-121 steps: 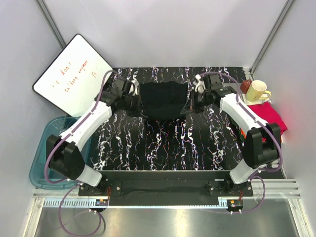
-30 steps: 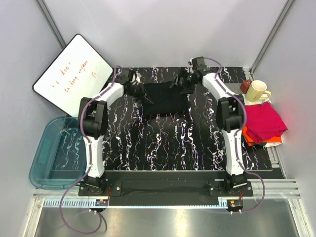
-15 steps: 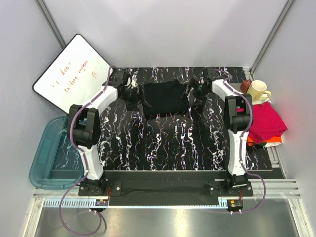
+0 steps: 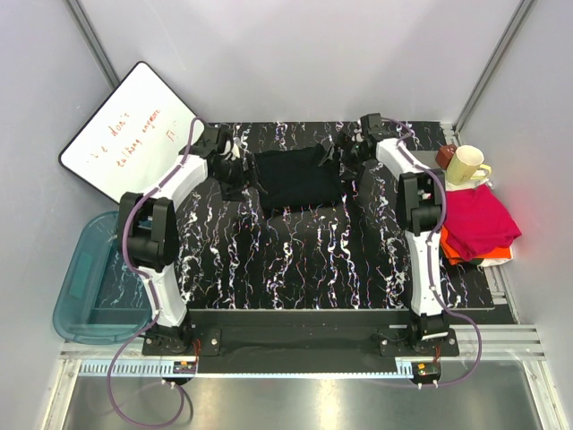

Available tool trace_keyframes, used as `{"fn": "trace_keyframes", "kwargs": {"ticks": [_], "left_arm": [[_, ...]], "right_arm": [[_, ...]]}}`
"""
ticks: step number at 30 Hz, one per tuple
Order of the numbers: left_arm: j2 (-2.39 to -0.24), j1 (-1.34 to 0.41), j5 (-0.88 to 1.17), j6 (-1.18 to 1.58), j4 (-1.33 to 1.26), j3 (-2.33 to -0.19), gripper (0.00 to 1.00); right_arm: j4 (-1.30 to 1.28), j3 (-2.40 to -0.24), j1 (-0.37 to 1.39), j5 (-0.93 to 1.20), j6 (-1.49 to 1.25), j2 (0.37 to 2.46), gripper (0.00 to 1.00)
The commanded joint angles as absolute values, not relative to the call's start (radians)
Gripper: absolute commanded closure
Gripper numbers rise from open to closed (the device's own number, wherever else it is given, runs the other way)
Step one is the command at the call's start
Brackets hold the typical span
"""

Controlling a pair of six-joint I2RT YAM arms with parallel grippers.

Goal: Fold and stack the t-shirts
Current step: Put the neatly folded tshirt into the corner of the board with the right arm

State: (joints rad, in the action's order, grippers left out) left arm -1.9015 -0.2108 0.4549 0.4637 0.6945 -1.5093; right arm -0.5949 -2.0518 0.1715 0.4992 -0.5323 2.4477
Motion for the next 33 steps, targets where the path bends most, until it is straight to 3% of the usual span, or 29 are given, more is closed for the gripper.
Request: {"fn": "trace_keyframes", "kwargs": {"ticks": [1,3,4,6,8,9,25,33], "left_arm": [[-1.856,-0.204,0.44,0.443,0.699,-1.525,0.17],[-1.864,-0.202,0.442,0.44,0.706,-1.537,0.17],[-1.867,-0.201,0.445,0.44,0.707,-1.542,0.17],[-1.875,-0.199,0.445,0.436,0.715,-1.555,0.17],[-1.881,-0.201,0.448,0.433,0.719,-1.563,0.17],[-1.882,-0.199,0.446,0.43,0.724,-1.566,0.17],[-1.956,-0.196,0.491,0.417,0.738,-1.618,0.17],[-2.002,-0.195,0.526,0.408,0.738,-1.657,0.17]], "right_arm": [[-0.698,-2.164,0.274,0.474,-0.476,2.574,0.11],[-0.828,-2.294,0.325,0.431,-0.425,2.65,0.26],[-0.865,-2.333,0.336,0.419,-0.414,2.67,0.45],[-0.952,-2.404,0.35,0.368,-0.394,2.713,0.72],[-0.995,-2.402,0.353,0.312,-0.382,2.714,0.95],[-1.005,-2.392,0.353,0.284,-0.359,2.694,0.99],[-1.025,-1.677,0.338,-0.041,-0.167,2.143,1.0],[-1.04,-1.48,0.276,-0.081,-0.196,1.982,1.0]]}}
